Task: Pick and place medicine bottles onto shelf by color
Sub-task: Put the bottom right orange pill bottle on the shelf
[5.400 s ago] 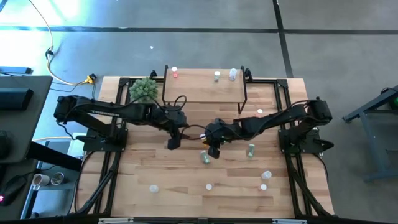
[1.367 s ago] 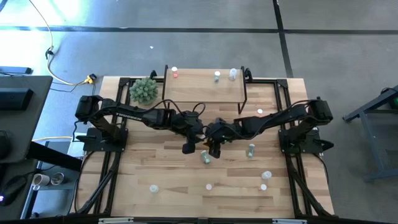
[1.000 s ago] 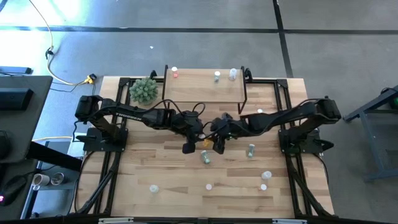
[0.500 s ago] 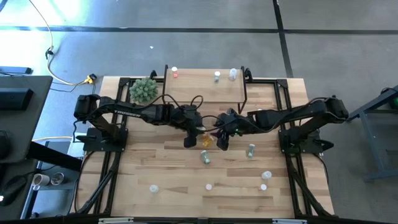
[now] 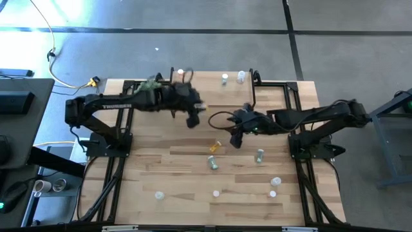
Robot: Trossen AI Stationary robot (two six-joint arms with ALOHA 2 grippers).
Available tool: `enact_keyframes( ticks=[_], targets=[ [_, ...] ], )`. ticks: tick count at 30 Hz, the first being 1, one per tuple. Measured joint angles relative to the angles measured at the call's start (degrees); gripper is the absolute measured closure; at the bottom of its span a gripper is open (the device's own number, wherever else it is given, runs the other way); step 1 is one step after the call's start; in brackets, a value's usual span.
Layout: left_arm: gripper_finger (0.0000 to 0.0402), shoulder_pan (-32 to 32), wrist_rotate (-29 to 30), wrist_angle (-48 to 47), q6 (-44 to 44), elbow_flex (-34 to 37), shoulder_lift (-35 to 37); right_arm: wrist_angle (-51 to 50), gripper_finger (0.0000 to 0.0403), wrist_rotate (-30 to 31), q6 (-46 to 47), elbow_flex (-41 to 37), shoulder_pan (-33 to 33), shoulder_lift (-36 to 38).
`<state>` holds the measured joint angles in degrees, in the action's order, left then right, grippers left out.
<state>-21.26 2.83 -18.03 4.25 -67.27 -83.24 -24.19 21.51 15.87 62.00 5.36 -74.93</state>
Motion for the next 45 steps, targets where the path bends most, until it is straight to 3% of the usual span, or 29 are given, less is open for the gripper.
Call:
enact_keyframes(
  ticks=[13,23,37,45],
  targets=[
    [0.0284,-13.24,2.38,-15.45,1.96,-19.81,-2.95,-1.68,0.0208,1.07,-0.85,0.00,-0.15,2.94],
    [0.0284,-17.85,-2.38,-20.07,0.90,-25.10,-9.33,-3.95,0.0208,1.09,0.59,0.00,-0.15,2.94],
    [0.0284,-19.37,-2.33,-28.09,1.52,-34.01,-20.62,-5.14,0.0208,1.07,0.60,0.00,-0.15,2.94],
    [0.0284,-21.06,-2.80,-28.51,0.48,-34.79,-23.39,-6.56,0.0208,1.07,2.11,0.00,-0.15,2.94]
  ],
)
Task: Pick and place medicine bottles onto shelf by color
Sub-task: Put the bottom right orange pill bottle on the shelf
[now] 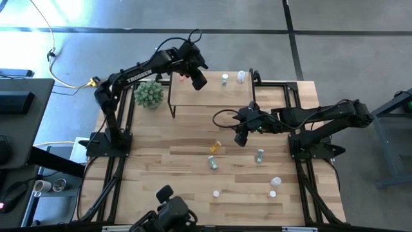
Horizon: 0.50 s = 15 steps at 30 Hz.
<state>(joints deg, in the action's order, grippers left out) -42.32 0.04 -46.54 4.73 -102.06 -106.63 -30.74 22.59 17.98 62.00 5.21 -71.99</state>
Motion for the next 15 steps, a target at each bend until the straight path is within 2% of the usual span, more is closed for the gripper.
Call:
enact_keyframes(
  ticks=[6,15],
  targets=[
    [0.0284,-0.44,-2.12,0.02,-0.07,0.02,-0.72,-0.01,0.0208,0.02,0.03,0.00,0.00,0.00],
    [0.0284,-0.40,-1.03,0.04,-0.64,0.02,-0.74,0.00,0.0208,0.00,0.02,0.00,0.00,-0.02]
  ],
)
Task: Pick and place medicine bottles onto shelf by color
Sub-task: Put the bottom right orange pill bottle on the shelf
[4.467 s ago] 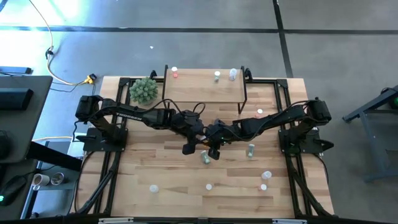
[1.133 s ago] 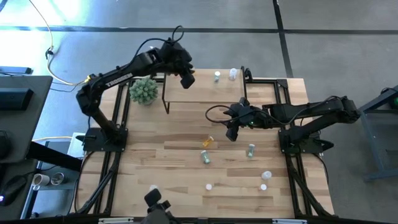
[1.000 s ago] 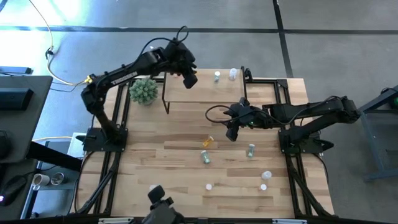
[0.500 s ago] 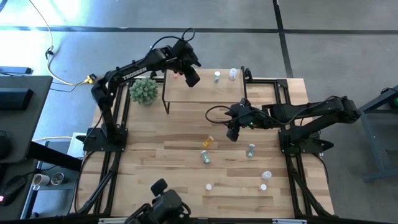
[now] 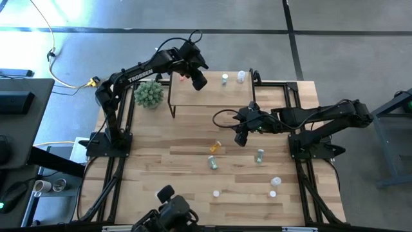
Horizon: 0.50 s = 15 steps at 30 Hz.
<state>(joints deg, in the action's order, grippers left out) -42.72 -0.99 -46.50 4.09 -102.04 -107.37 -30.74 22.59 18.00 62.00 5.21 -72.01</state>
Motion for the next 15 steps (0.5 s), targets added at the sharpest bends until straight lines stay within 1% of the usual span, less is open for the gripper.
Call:
enact_keyframes(
  ticks=[3,10,15],
  targets=[
    [0.0284,0.00,0.15,0.06,-0.03,0.00,-0.04,0.02,0.0208,0.01,0.00,0.00,0.00,0.00],
    [0.0284,0.41,0.26,1.13,-0.13,-0.09,-2.55,0.04,0.0208,0.01,0.00,0.00,0.00,0.00],
    [0.0284,0.46,1.69,1.70,0.58,-0.13,-2.95,0.02,0.0208,0.01,0.00,0.00,0.02,0.00]
  ],
)
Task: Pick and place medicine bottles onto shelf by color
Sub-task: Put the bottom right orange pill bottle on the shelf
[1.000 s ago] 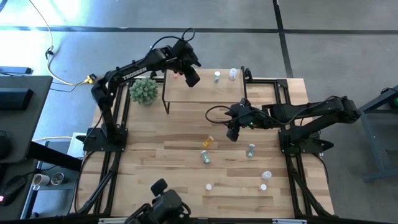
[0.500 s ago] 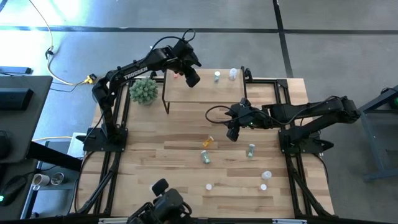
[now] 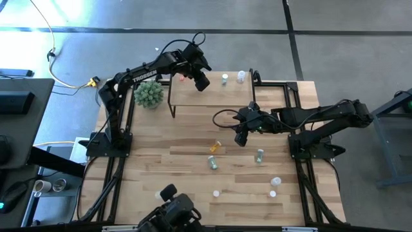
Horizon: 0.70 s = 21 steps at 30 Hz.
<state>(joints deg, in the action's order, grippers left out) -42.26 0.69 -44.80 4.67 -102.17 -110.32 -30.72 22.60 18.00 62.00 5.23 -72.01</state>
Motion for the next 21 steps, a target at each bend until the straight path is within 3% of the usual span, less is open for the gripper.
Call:
enact_keyframes(
  ticks=[21],
  targets=[
    [0.0284,0.81,0.43,-0.03,0.02,0.10,-0.17,0.00,0.0208,-0.01,0.00,0.00,-0.01,0.00]
  ],
)
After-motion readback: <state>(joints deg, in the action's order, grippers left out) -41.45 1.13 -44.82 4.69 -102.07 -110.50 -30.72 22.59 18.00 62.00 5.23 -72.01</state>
